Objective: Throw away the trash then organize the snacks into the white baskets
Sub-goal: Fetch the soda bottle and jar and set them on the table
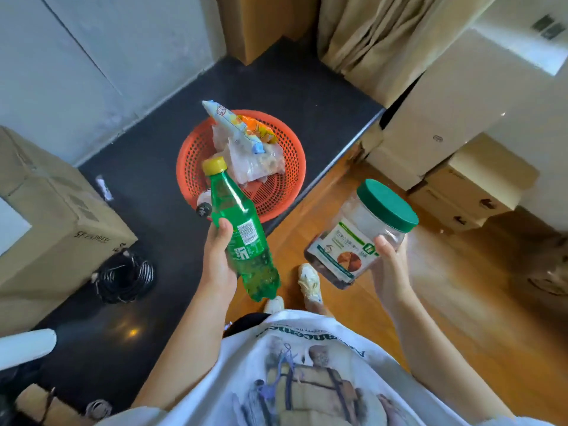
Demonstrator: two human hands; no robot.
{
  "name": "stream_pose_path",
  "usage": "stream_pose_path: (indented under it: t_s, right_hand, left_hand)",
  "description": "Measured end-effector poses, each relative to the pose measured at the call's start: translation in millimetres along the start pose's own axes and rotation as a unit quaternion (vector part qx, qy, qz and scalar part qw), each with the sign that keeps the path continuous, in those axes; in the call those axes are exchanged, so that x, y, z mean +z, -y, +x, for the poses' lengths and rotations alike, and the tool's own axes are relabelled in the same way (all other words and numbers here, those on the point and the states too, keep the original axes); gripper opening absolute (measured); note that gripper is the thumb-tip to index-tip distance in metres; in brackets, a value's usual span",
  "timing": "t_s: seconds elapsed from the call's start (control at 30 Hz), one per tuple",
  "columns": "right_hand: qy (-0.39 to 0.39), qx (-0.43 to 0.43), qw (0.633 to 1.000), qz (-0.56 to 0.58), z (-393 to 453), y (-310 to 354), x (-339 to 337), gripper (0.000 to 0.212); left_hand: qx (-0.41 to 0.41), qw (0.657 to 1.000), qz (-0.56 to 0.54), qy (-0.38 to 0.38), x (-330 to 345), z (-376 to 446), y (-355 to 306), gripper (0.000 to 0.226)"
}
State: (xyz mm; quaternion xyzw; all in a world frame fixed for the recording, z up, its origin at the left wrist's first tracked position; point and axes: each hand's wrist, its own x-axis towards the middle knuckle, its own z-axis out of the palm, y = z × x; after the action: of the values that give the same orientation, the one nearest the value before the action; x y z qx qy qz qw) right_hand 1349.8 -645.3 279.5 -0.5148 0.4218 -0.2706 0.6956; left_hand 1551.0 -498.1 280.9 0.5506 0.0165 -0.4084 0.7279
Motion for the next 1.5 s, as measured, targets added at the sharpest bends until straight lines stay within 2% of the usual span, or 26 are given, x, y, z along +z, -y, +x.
stream_pose_path:
  t_s: [0.07,0.17,0.33,0.43,0.53,0.6,0.73,0.87,0.93,1.03,1.13,1.2,1.27,1.33,1.5]
  right_hand:
    - [-0.052,-0.006,0.998,0.029,-28.8,-7.3,-12.9,0.083]
    - [-0.132,-0.016,0.99,0.056,-68.5,-12.7,-31.8,0.084]
    - [-0.268,-0.044,0.956,0.108,-136.5,-20.5,-75.0,0.089]
    - [-0.357,-0.074,0.922,0.131,-188.2,-27.2,-106.5,0.09]
    - [-0.437,-0.094,0.883,0.145,-250.5,-42.6,-138.2,0.071]
    - [-0.485,-0.103,0.854,0.16,-303.2,-56.2,-162.0,0.061]
    - [-0.552,-0.119,0.808,0.165,-406.4,-81.5,-203.9,0.076]
    - [-0.618,-0.115,0.757,0.178,-500.5,-113.5,-232.1,0.077]
    - [-0.644,-0.119,0.733,0.184,-541.9,-127.7,-242.2,0.065]
    - [-0.664,-0.128,0.711,0.195,-588.7,-144.7,-252.6,0.05]
    - [-0.688,-0.134,0.681,0.213,-626.7,-157.8,-258.8,0.059]
    - [-0.715,-0.146,0.643,0.233,-649.0,-168.7,-260.4,0.062]
    - [-0.742,-0.15,0.603,0.251,-667.1,-178.9,-263.2,0.082]
    - [-0.757,-0.147,0.578,0.268,-683.3,-186.7,-268.8,0.104]
    - [-0.802,-0.146,0.507,0.278,-734.1,-204.6,-301.1,0.105]
  left_hand:
    - [-0.023,0.999,0.019,0.029,6.7,-9.9,13.3,0.093]
    - [-0.098,0.993,0.031,0.064,22.1,-27.9,32.0,0.108]
    - [-0.195,0.955,0.103,0.198,60.6,-65.1,65.7,0.098]
    - [-0.216,0.918,0.155,0.296,90.0,-95.5,93.9,0.079]
    - [-0.218,0.882,0.203,0.365,120.2,-134.8,126.8,0.068]
    - [-0.226,0.865,0.221,0.39,137.8,-170.7,156.5,0.068]
    - [-0.263,0.834,0.238,0.423,163.2,-255.0,217.2,0.082]
    - [-0.278,0.775,0.305,0.478,178.6,-343.3,270.1,0.098]
    - [-0.28,0.742,0.337,0.508,185.3,-384.6,292.1,0.107]
    - [-0.284,0.704,0.362,0.541,193.0,-433.7,318.5,0.103]
    - [-0.286,0.661,0.385,0.577,200.7,-474.3,344.2,0.081]
    - [-0.296,0.633,0.404,0.59,203.9,-499.8,364.8,0.069]
    - [-0.297,0.602,0.427,0.605,207.9,-525.4,386.4,0.073]
    - [-0.298,0.572,0.439,0.625,211.7,-550.4,408.0,0.07]
    - [-0.321,0.493,0.444,0.675,227.0,-622.0,474.9,0.064]
